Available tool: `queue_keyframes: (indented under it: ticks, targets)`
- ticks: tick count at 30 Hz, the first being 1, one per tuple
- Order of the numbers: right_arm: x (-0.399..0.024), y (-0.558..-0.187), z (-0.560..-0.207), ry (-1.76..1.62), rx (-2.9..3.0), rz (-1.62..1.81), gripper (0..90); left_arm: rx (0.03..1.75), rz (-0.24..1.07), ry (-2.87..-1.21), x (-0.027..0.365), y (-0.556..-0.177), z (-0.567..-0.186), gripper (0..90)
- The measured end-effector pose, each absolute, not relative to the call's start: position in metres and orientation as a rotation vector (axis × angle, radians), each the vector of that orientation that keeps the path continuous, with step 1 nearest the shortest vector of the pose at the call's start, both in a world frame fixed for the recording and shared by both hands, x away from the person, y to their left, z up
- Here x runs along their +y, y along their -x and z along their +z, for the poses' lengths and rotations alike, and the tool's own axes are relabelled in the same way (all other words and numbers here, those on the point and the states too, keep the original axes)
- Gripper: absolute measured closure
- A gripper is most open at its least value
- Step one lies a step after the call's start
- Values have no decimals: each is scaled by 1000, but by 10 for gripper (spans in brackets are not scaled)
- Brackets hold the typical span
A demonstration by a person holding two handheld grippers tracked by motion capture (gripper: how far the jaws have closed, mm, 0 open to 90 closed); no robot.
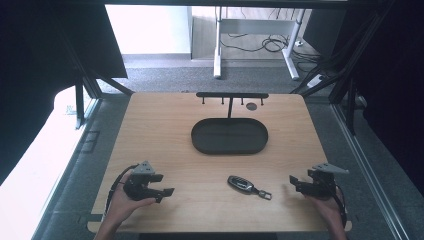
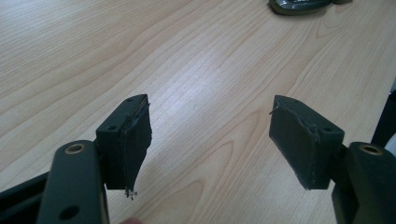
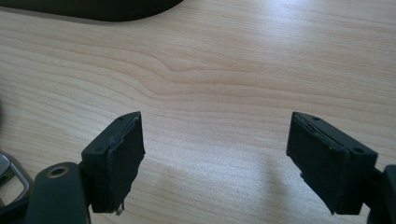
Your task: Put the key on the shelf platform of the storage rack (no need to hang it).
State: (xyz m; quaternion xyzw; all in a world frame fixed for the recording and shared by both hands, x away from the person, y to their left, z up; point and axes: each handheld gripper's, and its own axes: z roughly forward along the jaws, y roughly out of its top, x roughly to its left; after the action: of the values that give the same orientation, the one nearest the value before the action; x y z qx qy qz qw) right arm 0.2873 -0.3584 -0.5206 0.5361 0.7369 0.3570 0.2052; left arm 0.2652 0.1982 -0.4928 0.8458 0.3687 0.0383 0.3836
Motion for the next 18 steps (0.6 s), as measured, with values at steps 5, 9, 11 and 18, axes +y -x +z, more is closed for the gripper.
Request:
queue_keyframes:
  ticks: [5,9,11,18]
  targets:
    - [-359,-286,-518,-1487,2062,1005,215,942,98,-2154,199,-265,-493,300]
    - [-357,-285,-513,-1457,2081,1014,239,940,97,-2151,200,-265,-492,300]
    - [-354,-285,-511,-1436,2098,1018,247,940,97,-2149,200,-266,-491,300]
    - [-344,-287,-500,-1361,2157,1032,278,946,100,-2138,203,-266,-489,300]
